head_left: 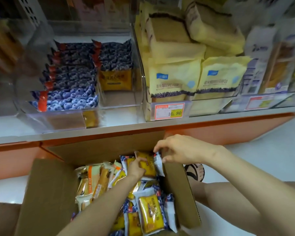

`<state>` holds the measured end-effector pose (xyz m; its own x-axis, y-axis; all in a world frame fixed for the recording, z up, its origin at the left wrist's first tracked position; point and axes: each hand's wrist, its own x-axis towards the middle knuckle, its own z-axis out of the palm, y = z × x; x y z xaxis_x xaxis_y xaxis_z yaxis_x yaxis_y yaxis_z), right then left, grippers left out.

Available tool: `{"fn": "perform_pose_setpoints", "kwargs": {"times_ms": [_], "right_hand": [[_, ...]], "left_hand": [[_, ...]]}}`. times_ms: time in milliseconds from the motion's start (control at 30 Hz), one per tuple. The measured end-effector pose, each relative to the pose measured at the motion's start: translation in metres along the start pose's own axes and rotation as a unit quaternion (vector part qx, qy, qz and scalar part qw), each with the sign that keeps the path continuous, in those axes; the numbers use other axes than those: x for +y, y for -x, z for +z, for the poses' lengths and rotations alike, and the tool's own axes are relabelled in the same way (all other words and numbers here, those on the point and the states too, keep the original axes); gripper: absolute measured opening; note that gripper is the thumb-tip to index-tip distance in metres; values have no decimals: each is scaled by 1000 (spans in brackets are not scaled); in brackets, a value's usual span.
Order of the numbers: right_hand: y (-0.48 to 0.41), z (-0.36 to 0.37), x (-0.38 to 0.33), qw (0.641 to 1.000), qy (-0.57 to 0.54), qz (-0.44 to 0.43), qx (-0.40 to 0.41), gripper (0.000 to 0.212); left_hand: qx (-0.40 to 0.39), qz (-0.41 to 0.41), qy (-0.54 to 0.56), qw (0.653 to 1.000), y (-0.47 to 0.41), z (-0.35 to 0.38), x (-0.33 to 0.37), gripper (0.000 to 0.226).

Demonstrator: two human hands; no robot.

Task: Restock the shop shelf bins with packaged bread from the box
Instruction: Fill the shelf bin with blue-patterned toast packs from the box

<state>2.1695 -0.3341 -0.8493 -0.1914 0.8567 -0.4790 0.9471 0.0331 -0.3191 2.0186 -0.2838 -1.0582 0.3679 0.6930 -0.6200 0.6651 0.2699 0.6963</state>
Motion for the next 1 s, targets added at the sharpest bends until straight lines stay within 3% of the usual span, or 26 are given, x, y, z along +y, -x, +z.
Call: {"fn": "perform_pose_setpoints", "kwargs": {"times_ms": [267, 467, 600, 767, 800, 867, 933, 1000], "right_hand": [[4, 27, 3, 998, -21, 64, -5, 45], [4, 41, -4, 981, -157, 101, 60, 57], [12, 36, -12, 968, -203, 85, 118, 56], [15, 37, -16, 905, -393, 92, 133, 56], [16, 38, -15, 905, -390, 98, 136, 56], [18, 36, -13, 918, -357, 114, 129, 57], [21, 32, -11, 934, -316, 127, 109, 58], [23, 27, -11, 945, -288, 129, 88, 58]], "left_hand": [[-63, 46, 195, 978, 65, -66, 8, 41], [-136, 40, 422, 895, 98, -63, 23, 42], [-180, 61, 476, 859, 113, -46, 31, 44], [-235, 72, 501, 830, 115, -44, 35, 45], [-241, 68, 494, 832, 114, -46, 34, 41], [-202, 62, 428, 879, 103, -50, 27, 28], [-86, 27, 320, 943, 86, -54, 13, 21], [11, -14, 220, 975, 68, -58, -6, 25]]}}
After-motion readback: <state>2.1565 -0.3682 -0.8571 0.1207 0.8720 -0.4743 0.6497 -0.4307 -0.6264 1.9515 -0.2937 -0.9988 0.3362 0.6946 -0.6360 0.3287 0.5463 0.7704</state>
